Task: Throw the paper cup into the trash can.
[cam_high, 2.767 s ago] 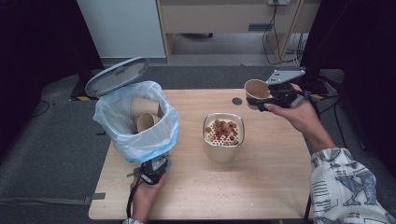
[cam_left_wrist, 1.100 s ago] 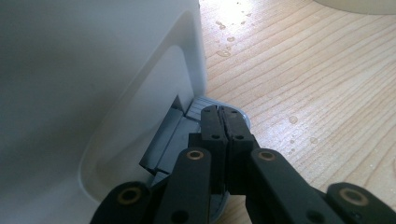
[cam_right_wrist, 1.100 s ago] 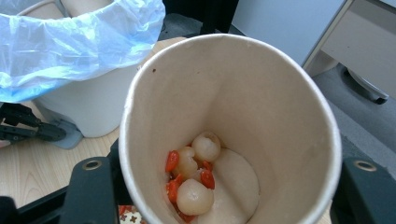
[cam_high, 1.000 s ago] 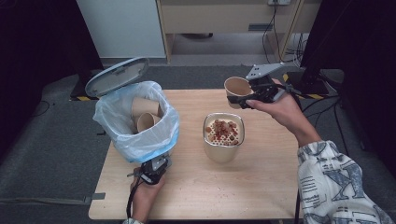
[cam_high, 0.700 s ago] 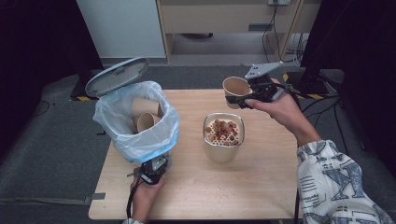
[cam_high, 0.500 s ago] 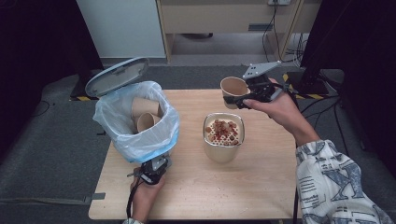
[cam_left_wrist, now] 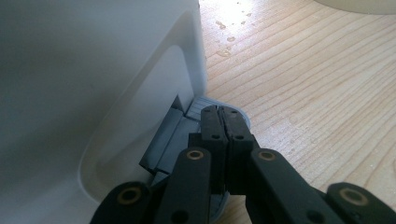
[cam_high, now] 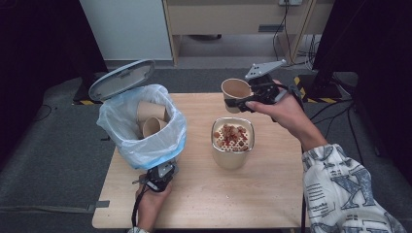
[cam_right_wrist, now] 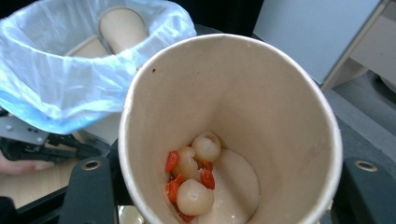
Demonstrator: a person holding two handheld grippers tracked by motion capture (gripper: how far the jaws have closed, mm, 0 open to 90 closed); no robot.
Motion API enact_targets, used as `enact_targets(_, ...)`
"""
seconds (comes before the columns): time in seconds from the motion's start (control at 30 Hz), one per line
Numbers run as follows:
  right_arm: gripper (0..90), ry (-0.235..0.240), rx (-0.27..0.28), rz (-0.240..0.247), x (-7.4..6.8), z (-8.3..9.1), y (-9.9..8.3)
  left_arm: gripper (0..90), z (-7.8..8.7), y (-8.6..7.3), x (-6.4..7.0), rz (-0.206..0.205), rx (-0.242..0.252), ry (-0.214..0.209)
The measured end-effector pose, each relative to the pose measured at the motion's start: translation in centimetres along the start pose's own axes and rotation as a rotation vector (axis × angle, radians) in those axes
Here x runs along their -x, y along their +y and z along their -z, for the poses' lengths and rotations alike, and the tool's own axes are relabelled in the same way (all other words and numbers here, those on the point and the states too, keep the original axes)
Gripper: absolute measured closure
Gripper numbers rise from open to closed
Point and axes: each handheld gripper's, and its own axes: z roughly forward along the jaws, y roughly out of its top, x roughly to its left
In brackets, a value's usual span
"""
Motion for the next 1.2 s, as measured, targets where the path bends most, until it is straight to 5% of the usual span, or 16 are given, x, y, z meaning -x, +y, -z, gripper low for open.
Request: enact_targets(1.2,34.9,0.129,0.012,0.04,-6.4,-6.7,6.9,88.0,0.0,0.0,0.0,-0.009,0.0,-0.001)
